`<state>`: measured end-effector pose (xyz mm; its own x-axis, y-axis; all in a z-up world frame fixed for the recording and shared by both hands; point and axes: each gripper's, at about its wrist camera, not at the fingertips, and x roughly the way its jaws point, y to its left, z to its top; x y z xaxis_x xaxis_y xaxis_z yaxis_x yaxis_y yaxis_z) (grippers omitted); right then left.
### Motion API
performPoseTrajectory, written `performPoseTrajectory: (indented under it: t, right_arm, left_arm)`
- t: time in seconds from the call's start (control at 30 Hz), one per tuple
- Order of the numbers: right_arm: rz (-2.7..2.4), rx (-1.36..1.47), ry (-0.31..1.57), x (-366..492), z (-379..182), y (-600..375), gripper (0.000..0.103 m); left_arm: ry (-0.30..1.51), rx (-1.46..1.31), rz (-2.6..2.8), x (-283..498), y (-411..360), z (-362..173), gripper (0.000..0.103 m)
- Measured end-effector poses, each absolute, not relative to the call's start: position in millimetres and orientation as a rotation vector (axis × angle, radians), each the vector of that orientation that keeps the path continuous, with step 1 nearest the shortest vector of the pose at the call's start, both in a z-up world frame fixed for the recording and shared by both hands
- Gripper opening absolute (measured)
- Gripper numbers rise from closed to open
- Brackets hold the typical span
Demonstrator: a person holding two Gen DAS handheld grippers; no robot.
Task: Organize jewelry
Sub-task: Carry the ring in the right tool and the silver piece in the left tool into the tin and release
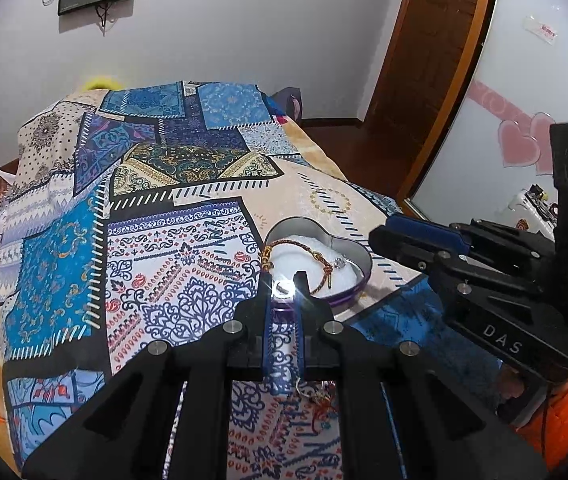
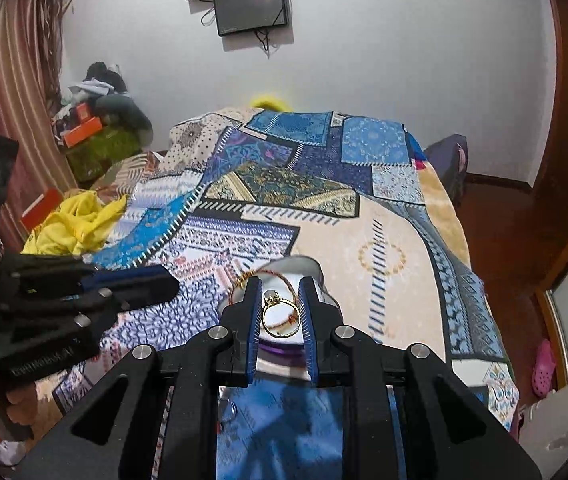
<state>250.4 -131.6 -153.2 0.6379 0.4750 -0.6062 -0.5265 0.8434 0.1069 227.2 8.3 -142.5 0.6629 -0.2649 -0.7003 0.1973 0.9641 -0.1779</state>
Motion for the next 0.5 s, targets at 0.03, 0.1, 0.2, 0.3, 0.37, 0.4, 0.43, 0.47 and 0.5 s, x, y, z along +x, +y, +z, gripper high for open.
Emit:
performPoseTrajectory:
  t: [0.03, 0.1, 0.2, 0.3, 0.37, 0.4, 0.43, 0.47, 0.5]
  right_arm:
    - [0.575, -0.081, 0.666, 252.0, -152.5, -130.9, 0.017]
    - [0.578, -0.077, 0.665, 257.1, -152.2, -129.3, 0.017]
    - [0.579, -0.071, 0.668, 265.0, -152.5, -127.8, 0.017]
    - [0.590, -0.063, 0.684, 270.9, -155.0, -128.1, 0.017]
    - [0.599, -0.059, 0.702, 275.8, -159.1, -127.1, 0.017]
    - [0.605, -0.061, 0.715, 278.4, -162.2, -125.8, 0.017]
    - [0.611, -0.061, 0.724, 279.6, -164.2, -125.9, 0.017]
    - [0.617, -0.060, 0.733, 281.4, -166.5, -125.7, 0.017]
    - [0.620, -0.058, 0.745, 283.2, -169.5, -124.9, 0.017]
  left_arm:
    - [0.806, -0.090, -0.261, 229.2, 8.0, -143.1, 0.008]
    - [0.808, -0.092, -0.258, 234.0, 7.5, -144.5, 0.008]
    - [0.810, -0.096, -0.257, 241.3, 6.5, -146.8, 0.008]
    - [0.813, -0.095, -0.257, 248.5, 5.1, -149.2, 0.008]
    - [0.818, -0.096, -0.258, 253.5, 3.7, -151.6, 0.008]
    - [0.823, -0.099, -0.259, 256.6, 3.5, -153.8, 0.008]
    - [0.828, -0.102, -0.261, 259.6, 3.0, -156.2, 0.008]
    - [0.833, -0.103, -0.261, 262.1, 2.6, -158.2, 0.008]
    - [0.841, -0.106, -0.261, 265.1, 2.1, -161.1, 0.008]
